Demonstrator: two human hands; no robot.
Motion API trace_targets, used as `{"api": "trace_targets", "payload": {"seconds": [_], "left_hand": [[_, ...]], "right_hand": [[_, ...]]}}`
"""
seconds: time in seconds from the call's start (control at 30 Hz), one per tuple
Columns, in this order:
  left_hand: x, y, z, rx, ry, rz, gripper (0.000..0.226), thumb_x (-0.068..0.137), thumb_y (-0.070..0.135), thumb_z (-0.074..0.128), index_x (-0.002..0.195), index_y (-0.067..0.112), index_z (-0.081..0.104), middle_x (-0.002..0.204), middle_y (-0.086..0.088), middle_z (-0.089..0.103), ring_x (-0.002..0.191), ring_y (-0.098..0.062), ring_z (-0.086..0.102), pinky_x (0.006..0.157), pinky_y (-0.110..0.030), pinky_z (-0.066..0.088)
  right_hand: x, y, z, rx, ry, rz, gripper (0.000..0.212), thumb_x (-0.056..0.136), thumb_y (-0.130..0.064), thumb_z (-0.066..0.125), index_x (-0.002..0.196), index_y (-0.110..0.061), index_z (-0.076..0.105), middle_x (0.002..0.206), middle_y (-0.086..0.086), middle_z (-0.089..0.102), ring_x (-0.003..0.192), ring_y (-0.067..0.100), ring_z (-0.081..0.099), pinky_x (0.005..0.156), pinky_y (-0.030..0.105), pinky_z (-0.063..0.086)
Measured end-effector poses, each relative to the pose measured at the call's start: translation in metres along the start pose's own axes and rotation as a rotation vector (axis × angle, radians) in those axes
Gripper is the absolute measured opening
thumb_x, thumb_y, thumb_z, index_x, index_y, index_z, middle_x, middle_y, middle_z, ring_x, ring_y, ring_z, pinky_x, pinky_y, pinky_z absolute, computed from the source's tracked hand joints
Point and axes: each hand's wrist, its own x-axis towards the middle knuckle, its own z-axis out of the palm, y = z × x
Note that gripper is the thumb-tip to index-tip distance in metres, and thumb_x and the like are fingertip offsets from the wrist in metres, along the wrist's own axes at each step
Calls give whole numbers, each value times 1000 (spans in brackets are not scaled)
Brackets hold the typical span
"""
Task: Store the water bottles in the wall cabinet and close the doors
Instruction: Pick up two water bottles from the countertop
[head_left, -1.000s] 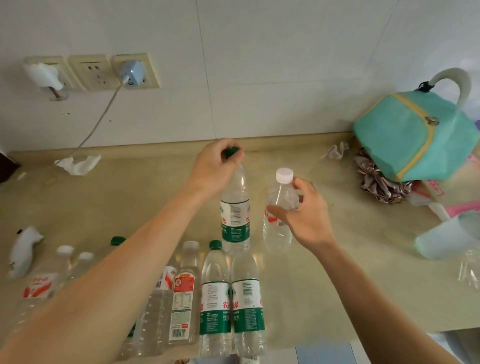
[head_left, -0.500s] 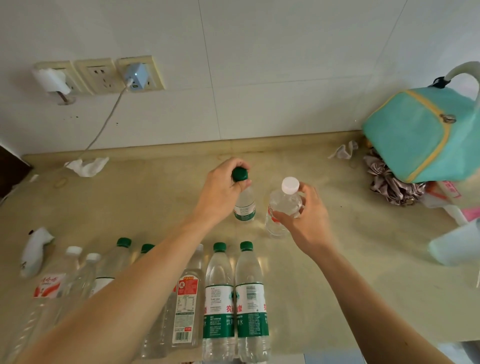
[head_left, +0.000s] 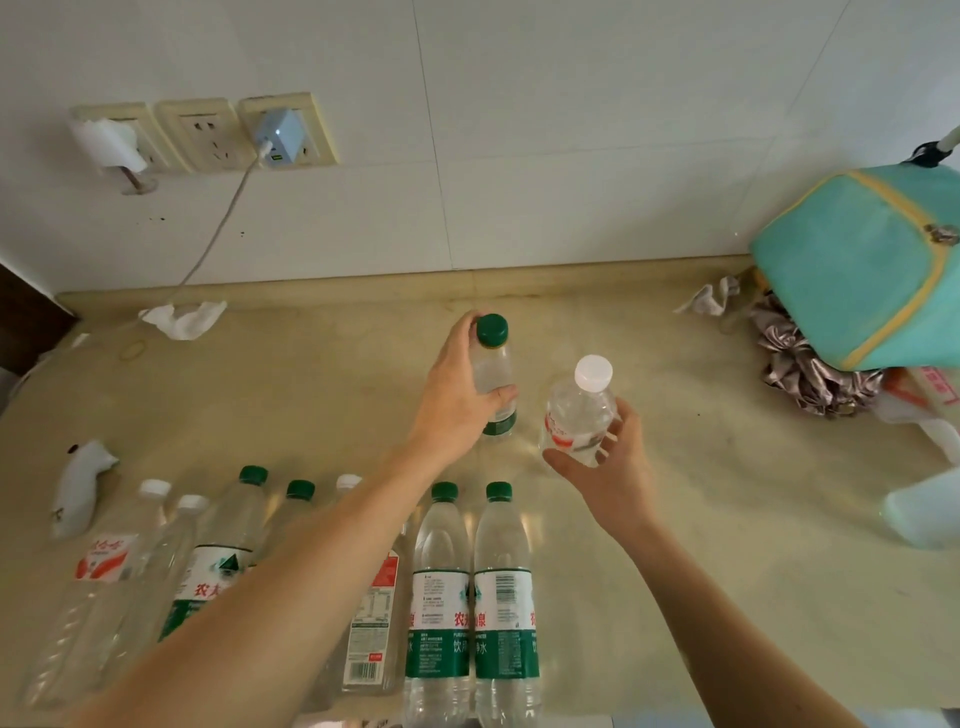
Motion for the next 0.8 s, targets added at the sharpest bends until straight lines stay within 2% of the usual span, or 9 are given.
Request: {"api": "trace_targets", "payload": {"seconds": [0.1, 0.17, 0.23, 0.3, 0.37, 0.43, 0.57, 0.7, 0.8], "left_hand": [[2, -16, 15, 17, 37, -98, 90, 76, 24, 88, 148, 29, 34, 141, 10, 53, 130, -10, 50, 108, -30, 39], [2, -27, 22, 3, 46, -163, 82, 75, 25, 89, 138, 34, 38, 123, 18, 56, 115, -9, 56, 90, -20, 43], [1, -36, 26, -27, 41, -222, 73, 73, 25, 89, 126, 37, 40, 108, 25, 55, 103, -10, 59, 74, -12, 40], [1, -44, 31, -62, 34, -260, 71, 72, 26, 90, 122, 33, 41, 104, 24, 57, 98, -10, 60, 71, -13, 41], [2, -49, 35, -92, 30, -276, 72, 72, 28, 90, 125, 30, 40, 107, 20, 59, 95, -6, 60, 70, -12, 41], [2, -52, 36, -106, 18, -274, 72, 74, 27, 88, 126, 29, 39, 108, 17, 60, 93, -3, 59, 69, -11, 40], [0, -52, 34, -140, 14, -226, 69, 75, 23, 88, 125, 27, 40, 112, 11, 60, 98, -9, 60, 73, -12, 41], [-12, -43, 16, -209, -7, -157, 72, 75, 26, 88, 128, 33, 40, 115, 19, 59, 99, 6, 59, 74, -5, 44], [-16, -25, -12, -310, -12, -98, 72, 73, 23, 89, 128, 33, 44, 116, 17, 63, 103, 5, 63, 85, -13, 50]], "right_hand": [[4, 8, 4, -13, 14, 24, 96, 69, -34, 93, 145, -27, 35, 130, -13, 58, 117, 13, 60, 100, 39, 52], [6, 6, 7, -32, 26, 41, 86, 70, -35, 92, 138, -29, 39, 122, -15, 61, 108, 10, 62, 89, 29, 52], [6, 2, 10, -51, 41, 41, 74, 71, -33, 91, 125, -34, 41, 111, -22, 60, 98, 0, 61, 75, 16, 45], [5, 2, 13, -60, 61, 38, 70, 71, -29, 91, 118, -37, 40, 106, -25, 59, 94, -6, 59, 68, 11, 41], [3, 4, 15, -49, 92, 39, 68, 71, -25, 91, 116, -36, 41, 106, -23, 59, 96, -3, 60, 72, 14, 43], [1, 8, 17, -28, 120, 44, 66, 71, -22, 91, 115, -34, 44, 107, -20, 61, 97, 6, 62, 80, 24, 48], [-2, 3, 21, 18, 182, 44, 62, 72, -17, 89, 116, -34, 50, 106, -20, 65, 99, 9, 65, 87, 32, 53], [-13, -18, 22, 93, 262, 13, 57, 72, -18, 90, 114, -34, 55, 107, -17, 69, 100, 8, 66, 93, 43, 56], [-23, -51, 22, 203, 315, -80, 53, 71, -16, 90, 113, -29, 61, 109, -8, 73, 103, 16, 69, 95, 48, 55]]}}
